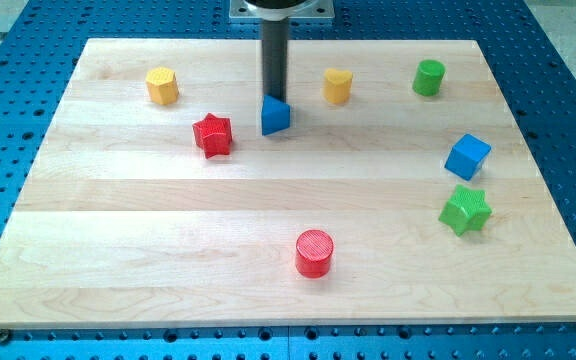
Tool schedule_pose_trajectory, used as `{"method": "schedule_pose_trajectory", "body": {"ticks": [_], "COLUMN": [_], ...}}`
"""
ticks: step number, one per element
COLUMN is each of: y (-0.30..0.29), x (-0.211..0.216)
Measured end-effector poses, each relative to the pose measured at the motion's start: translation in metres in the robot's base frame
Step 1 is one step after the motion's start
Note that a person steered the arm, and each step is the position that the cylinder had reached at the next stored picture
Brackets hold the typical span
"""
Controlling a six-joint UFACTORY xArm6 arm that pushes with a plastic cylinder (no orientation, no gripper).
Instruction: Push the triangle into the cube
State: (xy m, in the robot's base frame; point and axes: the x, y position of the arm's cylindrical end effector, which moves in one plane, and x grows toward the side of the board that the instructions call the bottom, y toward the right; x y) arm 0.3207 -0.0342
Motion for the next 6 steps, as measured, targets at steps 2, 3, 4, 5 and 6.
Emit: {"method": "schedule_pose_trajectory", "body": {"ticks": [2, 3, 4, 5, 6], "y": [0.022, 0.068, 0.008, 0.022, 0.116], "x": [0.072, 0.081, 0.067, 0.029, 0.07]}}
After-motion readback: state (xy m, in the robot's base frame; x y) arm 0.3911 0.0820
